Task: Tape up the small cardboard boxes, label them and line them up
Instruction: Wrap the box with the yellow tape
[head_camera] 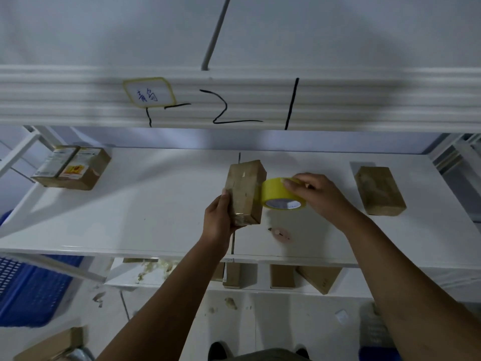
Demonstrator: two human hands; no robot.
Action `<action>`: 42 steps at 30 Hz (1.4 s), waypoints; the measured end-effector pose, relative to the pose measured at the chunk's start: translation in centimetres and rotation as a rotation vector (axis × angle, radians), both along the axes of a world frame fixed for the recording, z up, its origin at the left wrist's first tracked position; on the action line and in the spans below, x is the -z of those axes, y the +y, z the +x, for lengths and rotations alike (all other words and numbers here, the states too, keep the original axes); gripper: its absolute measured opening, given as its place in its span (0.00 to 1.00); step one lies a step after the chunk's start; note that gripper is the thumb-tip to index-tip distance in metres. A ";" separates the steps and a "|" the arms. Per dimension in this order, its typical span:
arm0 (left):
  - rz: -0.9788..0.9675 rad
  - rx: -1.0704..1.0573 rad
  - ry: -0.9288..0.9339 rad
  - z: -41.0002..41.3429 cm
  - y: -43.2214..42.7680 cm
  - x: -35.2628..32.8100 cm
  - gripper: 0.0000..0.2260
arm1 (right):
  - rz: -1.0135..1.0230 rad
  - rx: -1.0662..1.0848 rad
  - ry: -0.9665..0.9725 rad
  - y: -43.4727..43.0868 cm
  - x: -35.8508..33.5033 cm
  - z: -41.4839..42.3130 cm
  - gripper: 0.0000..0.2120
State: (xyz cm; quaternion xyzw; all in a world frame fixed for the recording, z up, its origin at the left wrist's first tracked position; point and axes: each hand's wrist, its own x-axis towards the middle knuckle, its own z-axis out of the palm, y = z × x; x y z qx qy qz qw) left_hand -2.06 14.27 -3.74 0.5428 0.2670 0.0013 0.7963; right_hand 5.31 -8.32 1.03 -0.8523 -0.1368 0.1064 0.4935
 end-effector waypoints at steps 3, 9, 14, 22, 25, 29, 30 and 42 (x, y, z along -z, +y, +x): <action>-0.098 -0.050 0.011 -1.1 -0.1 -0.5 0.16 | 0.197 0.020 0.090 -0.1 0.1 -1.5 0.41; -0.407 -0.103 0.037 -2.8 -0.1 -1.4 0.18 | 0.157 0.089 0.043 1.4 -0.7 -3.1 0.31; -0.638 0.003 0.112 -3.7 -0.4 -1.5 0.20 | 0.031 0.129 0.034 2.9 0.1 -3.8 0.29; -0.038 0.129 0.115 -3.9 -0.1 -1.2 0.19 | -0.064 0.185 0.005 3.9 -0.4 -3.9 0.25; 0.316 0.106 0.044 -3.3 0.5 -1.0 0.14 | -0.170 0.196 -0.049 4.2 -0.1 -4.3 0.25; 0.313 0.243 0.017 -3.5 0.3 -2.9 0.25 | -0.306 0.163 -0.174 5.0 -0.2 -5.0 0.25; 0.332 0.317 0.026 -3.6 0.1 -3.1 0.26 | -0.365 0.134 -0.222 5.2 -0.3 -5.1 0.23; 0.185 0.101 0.013 -3.9 1.5 -2.8 0.15 | 0.256 -0.113 0.138 2.4 -1.0 -4.1 0.22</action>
